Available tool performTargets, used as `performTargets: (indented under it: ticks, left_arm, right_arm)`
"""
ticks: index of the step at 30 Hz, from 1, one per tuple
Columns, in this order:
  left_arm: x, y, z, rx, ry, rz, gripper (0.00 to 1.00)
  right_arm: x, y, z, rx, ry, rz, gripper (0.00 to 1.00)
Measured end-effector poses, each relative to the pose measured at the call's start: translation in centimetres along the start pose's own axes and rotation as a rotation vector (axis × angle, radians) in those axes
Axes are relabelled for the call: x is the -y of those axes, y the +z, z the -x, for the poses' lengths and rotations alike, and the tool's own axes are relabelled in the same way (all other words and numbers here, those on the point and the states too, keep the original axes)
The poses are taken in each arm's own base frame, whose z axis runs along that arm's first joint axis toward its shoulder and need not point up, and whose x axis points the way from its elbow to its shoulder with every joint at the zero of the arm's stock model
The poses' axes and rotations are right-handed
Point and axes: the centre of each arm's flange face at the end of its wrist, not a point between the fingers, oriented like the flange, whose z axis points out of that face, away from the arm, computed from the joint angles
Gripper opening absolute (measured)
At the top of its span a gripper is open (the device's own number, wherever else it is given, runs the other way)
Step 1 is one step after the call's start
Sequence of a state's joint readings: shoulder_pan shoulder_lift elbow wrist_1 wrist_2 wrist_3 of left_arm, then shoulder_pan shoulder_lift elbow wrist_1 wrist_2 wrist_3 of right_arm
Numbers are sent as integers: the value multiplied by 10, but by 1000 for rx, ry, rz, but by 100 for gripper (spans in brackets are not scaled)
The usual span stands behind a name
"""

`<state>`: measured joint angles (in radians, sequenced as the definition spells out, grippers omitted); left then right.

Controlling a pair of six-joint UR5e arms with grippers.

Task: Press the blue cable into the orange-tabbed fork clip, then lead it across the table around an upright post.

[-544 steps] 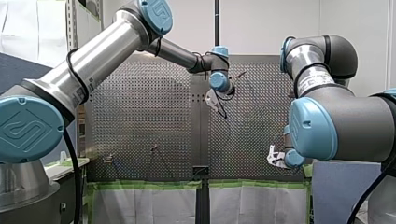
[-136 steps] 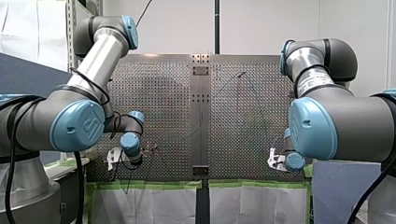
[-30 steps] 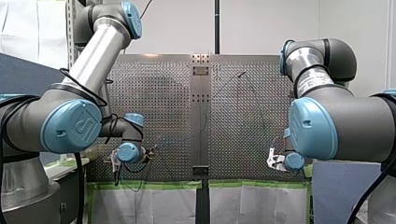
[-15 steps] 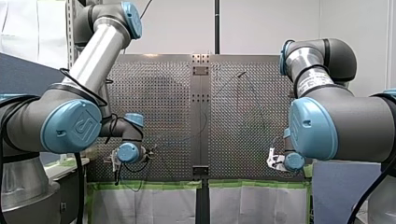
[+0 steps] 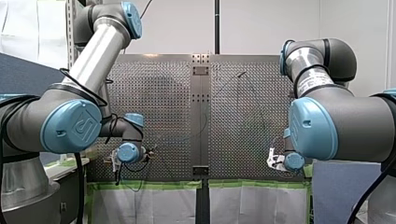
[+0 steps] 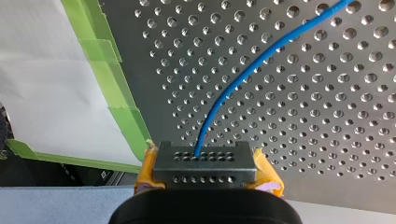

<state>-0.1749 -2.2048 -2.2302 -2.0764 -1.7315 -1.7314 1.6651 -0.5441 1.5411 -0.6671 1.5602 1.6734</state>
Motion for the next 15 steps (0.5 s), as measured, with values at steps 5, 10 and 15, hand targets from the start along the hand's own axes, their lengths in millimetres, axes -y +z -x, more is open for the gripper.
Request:
performTargets:
  ticks: [5,10,15]
  left_arm:
    - [0,0,0,3,-9,2,100]
    - [-1,1,1,4,-11,3,100]
    - [-1,1,1,8,-12,1,100]
  right_arm:
    - [0,0,0,0,1,-1,0]
    - [0,0,0,1,1,-1,0]
    - [0,0,0,2,0,-2,0]
